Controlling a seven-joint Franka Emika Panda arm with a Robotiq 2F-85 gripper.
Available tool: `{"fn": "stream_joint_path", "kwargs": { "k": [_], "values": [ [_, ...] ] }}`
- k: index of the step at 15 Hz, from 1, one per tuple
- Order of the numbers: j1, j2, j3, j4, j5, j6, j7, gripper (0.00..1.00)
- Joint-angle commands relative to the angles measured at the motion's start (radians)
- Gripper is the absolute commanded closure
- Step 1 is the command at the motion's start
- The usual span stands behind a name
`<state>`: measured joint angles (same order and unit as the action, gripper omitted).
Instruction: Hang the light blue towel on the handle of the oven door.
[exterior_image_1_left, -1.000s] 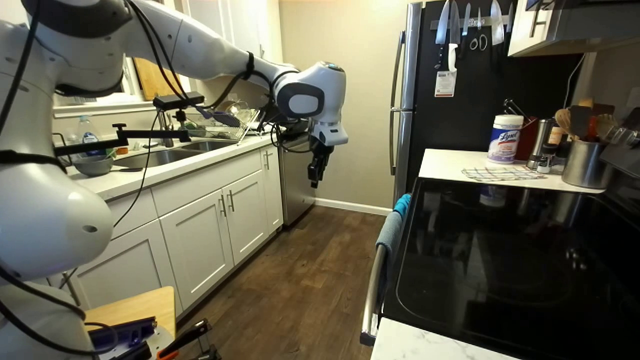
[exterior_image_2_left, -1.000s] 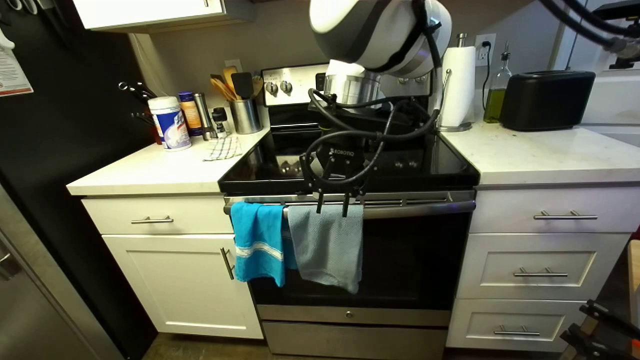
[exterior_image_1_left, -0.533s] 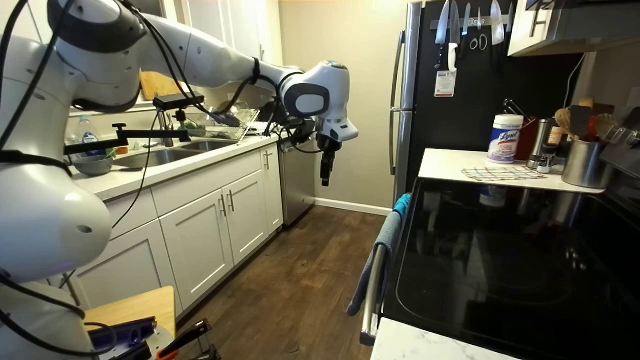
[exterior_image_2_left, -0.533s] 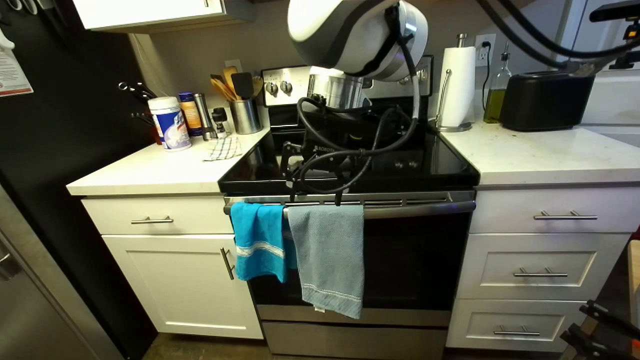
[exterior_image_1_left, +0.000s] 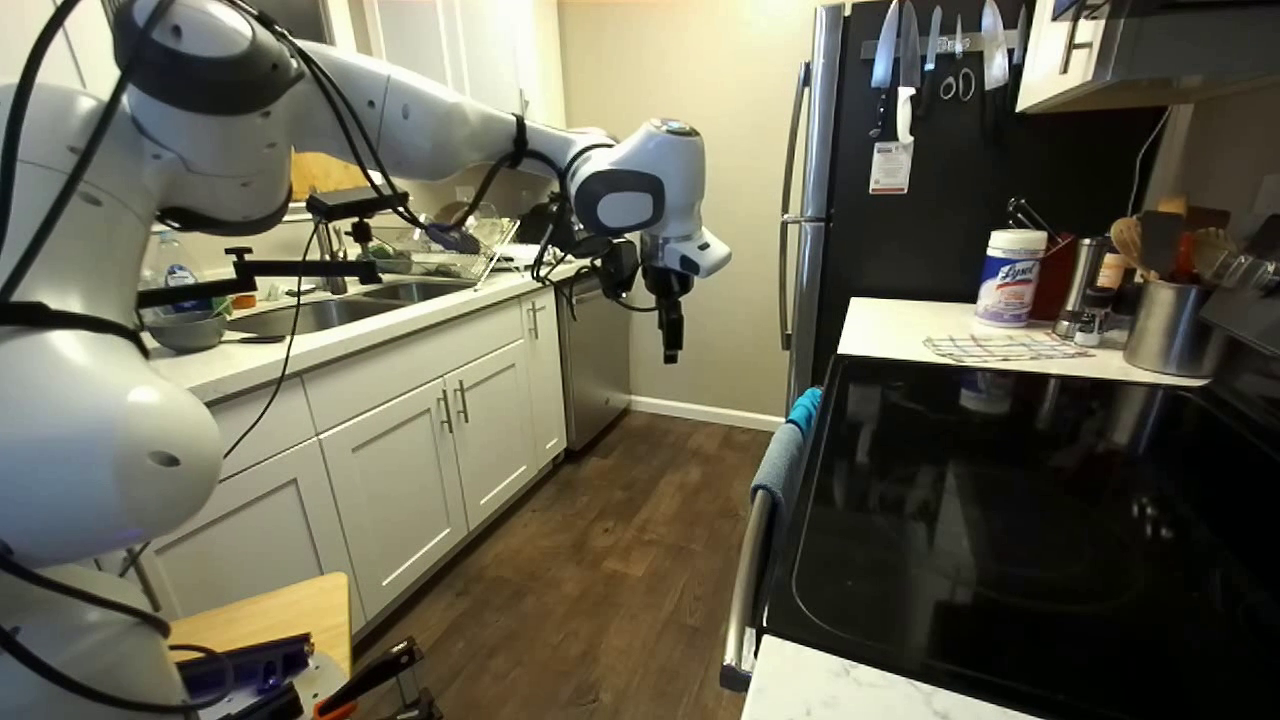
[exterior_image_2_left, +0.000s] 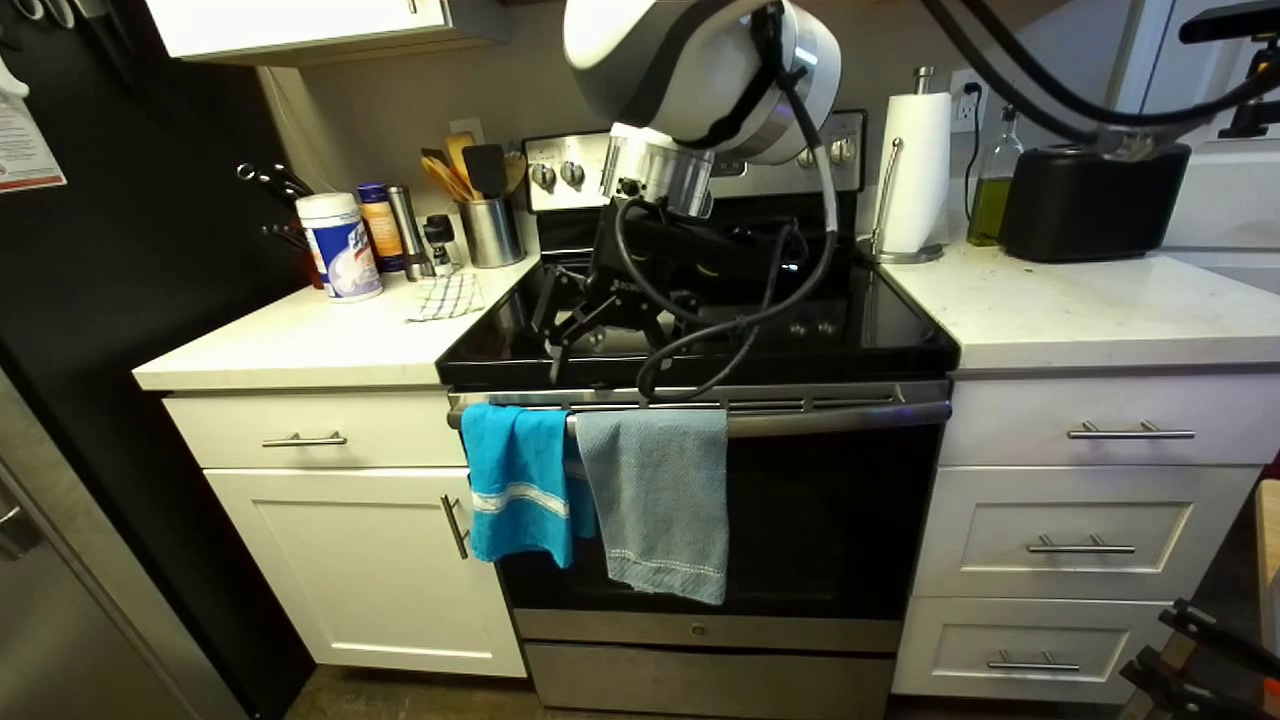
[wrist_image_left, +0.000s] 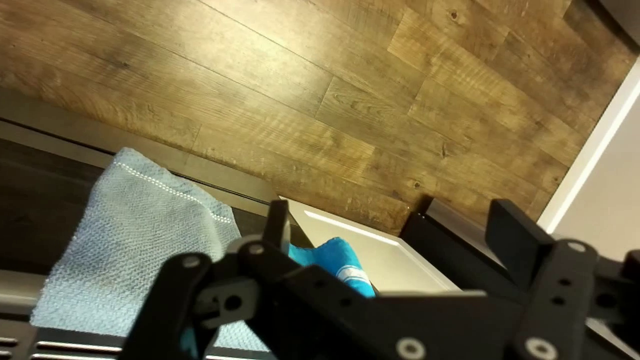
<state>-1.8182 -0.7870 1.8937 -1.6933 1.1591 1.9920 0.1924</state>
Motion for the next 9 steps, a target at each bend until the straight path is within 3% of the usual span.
{"fn": "stream_joint_path", "kwargs": {
  "k": [1, 9],
  "values": [
    [0.029, -0.002, -0.034, -0.022, 0.051, 0.034, -0.088, 0.0],
    [0.146, 0.005, -0.146, -0.109, 0.037, 0.235, -0.083, 0.0]
  ]
}}
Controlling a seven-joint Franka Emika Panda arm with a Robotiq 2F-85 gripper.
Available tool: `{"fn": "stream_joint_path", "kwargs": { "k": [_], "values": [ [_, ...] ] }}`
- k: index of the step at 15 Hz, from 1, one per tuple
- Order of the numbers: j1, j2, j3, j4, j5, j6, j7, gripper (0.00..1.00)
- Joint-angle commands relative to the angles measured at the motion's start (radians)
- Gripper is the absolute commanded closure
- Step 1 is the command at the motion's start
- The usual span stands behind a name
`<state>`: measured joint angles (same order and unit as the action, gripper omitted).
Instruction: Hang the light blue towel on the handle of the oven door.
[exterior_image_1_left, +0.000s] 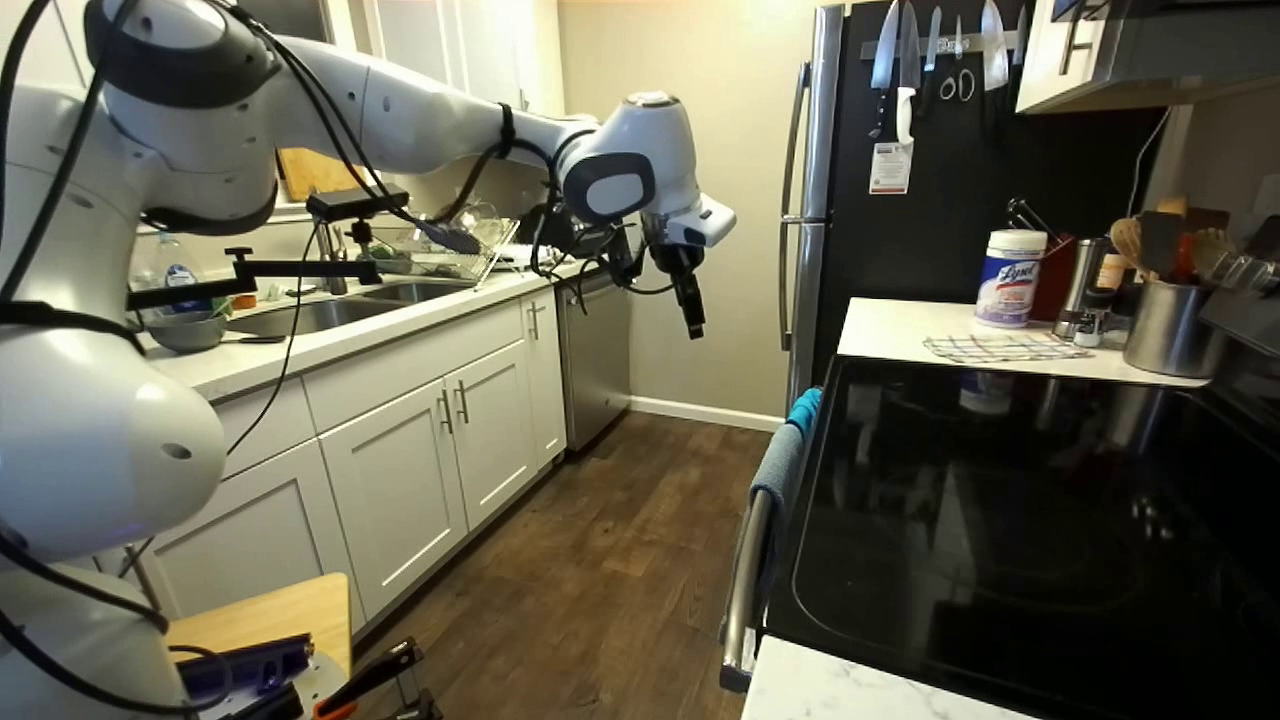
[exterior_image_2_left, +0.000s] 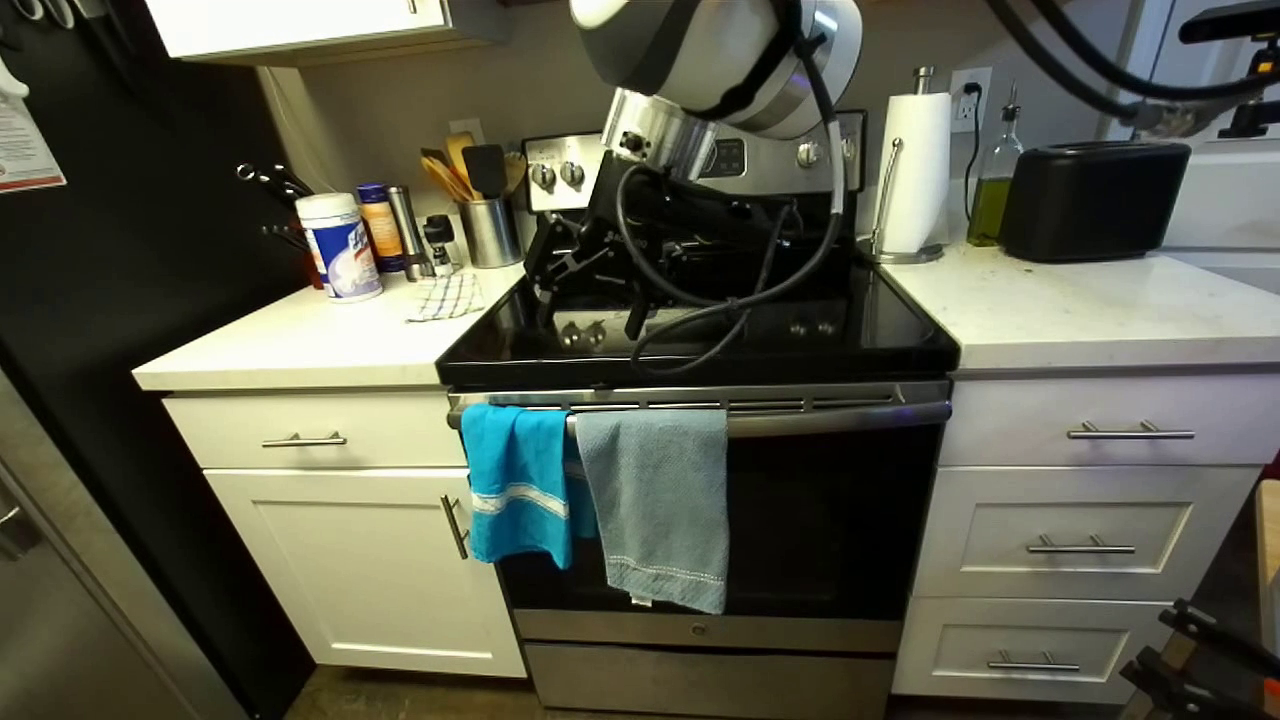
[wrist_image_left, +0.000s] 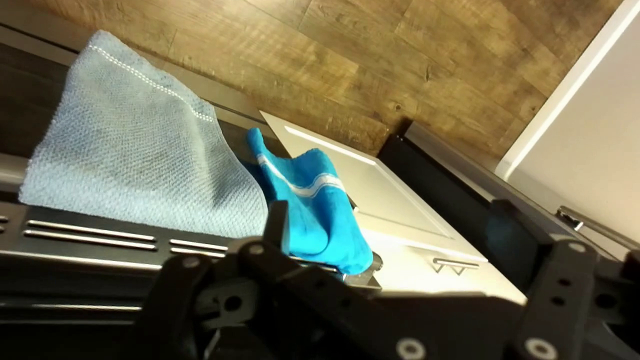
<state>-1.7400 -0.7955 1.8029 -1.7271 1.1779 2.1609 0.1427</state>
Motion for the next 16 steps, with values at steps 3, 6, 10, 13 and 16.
{"fn": "stream_joint_path", "kwargs": {
  "k": [3, 6, 10, 13, 16],
  "values": [
    [0.099, 0.021, -0.078, -0.111, 0.005, 0.091, -0.019, 0.0],
    [0.071, 0.003, -0.061, -0.075, -0.005, 0.068, 0.003, 0.0],
    [0.072, 0.003, -0.062, -0.079, -0.005, 0.069, 0.003, 0.0],
    [0.072, 0.003, -0.062, -0.079, -0.005, 0.069, 0.003, 0.0],
    [0.072, 0.003, -0.062, -0.079, -0.005, 0.069, 0.003, 0.0]
  ]
}}
